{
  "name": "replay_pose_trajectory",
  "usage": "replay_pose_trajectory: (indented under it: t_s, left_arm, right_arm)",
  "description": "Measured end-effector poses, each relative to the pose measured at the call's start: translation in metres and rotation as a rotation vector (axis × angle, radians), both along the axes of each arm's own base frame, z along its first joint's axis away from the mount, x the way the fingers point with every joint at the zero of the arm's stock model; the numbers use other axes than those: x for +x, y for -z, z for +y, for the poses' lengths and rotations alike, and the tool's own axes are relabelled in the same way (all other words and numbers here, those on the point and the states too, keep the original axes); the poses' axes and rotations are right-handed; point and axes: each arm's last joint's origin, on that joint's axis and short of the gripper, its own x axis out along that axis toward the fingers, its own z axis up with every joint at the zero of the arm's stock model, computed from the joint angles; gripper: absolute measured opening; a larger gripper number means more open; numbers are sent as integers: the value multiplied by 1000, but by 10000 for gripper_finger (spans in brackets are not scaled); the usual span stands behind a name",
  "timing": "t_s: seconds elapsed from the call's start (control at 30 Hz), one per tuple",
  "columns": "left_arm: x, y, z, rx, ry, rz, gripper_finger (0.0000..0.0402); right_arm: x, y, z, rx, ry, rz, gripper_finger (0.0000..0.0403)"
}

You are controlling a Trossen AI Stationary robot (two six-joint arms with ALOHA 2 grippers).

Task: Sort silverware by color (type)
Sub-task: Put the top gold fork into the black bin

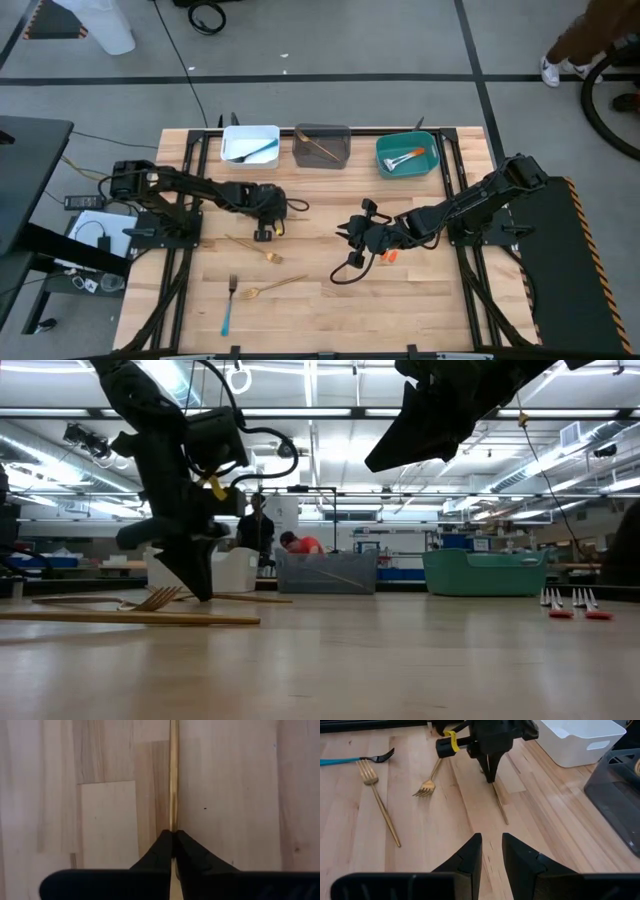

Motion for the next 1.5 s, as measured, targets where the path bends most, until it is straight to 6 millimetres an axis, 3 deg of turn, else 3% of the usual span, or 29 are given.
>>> replay_pose_trajectory:
  t_s: [0.5,1.17,1.5]
  left_arm:
    - [12,-23,1,53,-15,45,16]
    - [36,-62,15,292,55,-6,17]
    - [45,-83,32,339,68,-38,17]
  right_arm:
    - [0,0,0,1,1,-1,86]
    - [0,0,0,1,0,0,86]
    - [0,0,0,1,0,0,86]
